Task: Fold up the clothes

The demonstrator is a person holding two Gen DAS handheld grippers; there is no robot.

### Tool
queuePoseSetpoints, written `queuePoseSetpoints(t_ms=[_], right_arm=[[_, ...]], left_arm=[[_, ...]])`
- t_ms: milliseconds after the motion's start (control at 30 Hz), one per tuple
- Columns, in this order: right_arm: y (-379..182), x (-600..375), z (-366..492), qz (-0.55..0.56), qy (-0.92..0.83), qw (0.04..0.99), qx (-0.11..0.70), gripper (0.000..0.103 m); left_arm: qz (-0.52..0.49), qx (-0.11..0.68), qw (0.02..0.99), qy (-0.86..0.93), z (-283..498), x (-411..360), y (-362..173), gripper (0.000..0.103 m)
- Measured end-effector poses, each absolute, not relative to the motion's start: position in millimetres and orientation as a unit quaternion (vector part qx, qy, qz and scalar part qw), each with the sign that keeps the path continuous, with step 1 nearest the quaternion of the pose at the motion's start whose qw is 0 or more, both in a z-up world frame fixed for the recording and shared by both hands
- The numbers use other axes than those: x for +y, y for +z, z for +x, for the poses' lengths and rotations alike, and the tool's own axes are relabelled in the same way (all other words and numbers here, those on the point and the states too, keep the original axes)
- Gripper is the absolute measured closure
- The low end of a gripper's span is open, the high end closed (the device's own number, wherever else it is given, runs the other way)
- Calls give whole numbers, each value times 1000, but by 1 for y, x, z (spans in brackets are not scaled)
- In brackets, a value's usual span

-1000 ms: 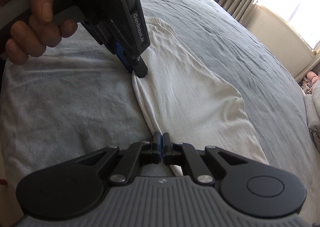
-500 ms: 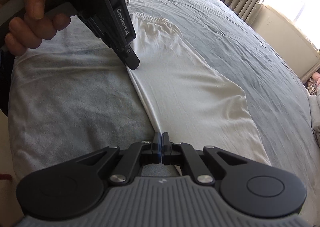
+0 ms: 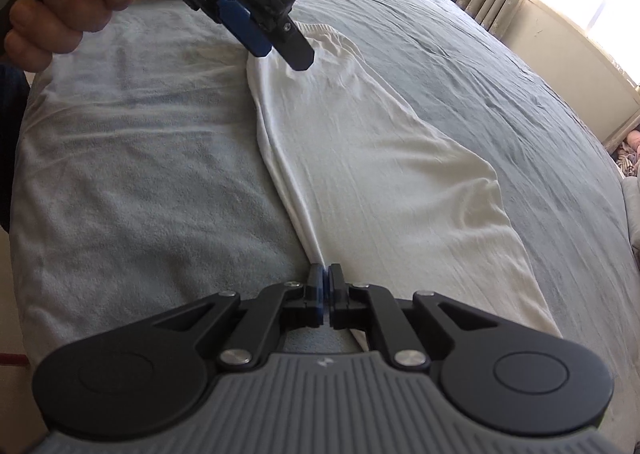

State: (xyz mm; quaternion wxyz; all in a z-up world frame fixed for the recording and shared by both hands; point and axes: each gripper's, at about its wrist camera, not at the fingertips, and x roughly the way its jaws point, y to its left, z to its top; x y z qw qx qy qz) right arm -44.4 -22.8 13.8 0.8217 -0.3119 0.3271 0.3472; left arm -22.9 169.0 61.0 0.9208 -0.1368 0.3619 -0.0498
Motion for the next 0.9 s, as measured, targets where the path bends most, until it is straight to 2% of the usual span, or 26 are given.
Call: queuePoseSetpoints(t_ms=[200, 400, 500, 733, 800, 900], right_arm=[[17, -23, -44, -296, 354, 821, 337, 92], [21, -29, -42, -274, 366, 821, 342, 91], [33, -41, -45, -255, 397, 814, 339, 91], [40, -72, -11, -181, 305, 863, 360, 91], [29, -69, -9, -197, 303, 852, 379, 91], [24, -71, -8, -223, 304, 841, 388, 86]], left_arm=[[-112, 375, 917, -82, -3, 139, 52, 57], [-37, 422, 902, -83, 9, 104, 23, 58], [8, 417, 904, -88, -2, 98, 21, 58], [-9, 429, 898, -97, -7, 113, 19, 59], [-3, 429, 898, -96, -9, 111, 19, 59], [6, 428, 899, -96, -9, 108, 19, 59]])
